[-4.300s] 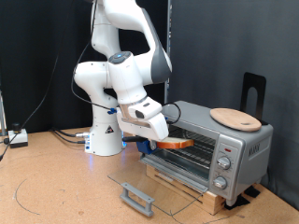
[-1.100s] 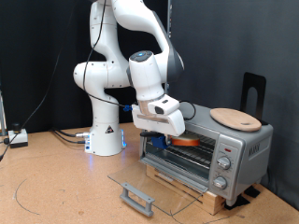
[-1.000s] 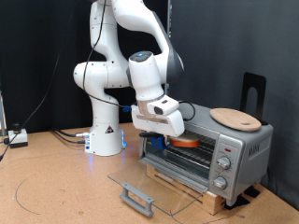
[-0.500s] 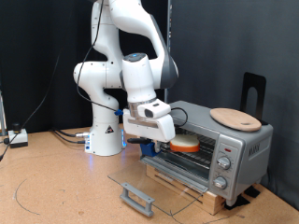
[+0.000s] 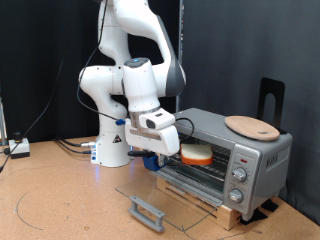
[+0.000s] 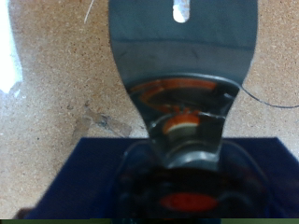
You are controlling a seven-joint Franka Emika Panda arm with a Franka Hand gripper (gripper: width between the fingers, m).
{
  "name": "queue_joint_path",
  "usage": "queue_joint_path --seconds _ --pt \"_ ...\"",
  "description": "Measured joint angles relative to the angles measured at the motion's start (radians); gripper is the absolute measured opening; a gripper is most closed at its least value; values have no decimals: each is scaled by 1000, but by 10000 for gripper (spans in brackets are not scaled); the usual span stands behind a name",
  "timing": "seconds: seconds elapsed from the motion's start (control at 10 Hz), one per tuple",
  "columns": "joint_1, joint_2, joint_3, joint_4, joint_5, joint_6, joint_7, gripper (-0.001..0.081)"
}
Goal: Make a piece of toast with the oven
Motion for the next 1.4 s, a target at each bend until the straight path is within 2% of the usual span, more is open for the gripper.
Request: queue_joint_path --seconds 0.5,1.2,1.4 --pt "0 -10 -12 27 51 -69 -73 396" --pt "13 -23 17 26 63 -97 -57 396" --pt "1 -23 16 26 48 -96 -53 396"
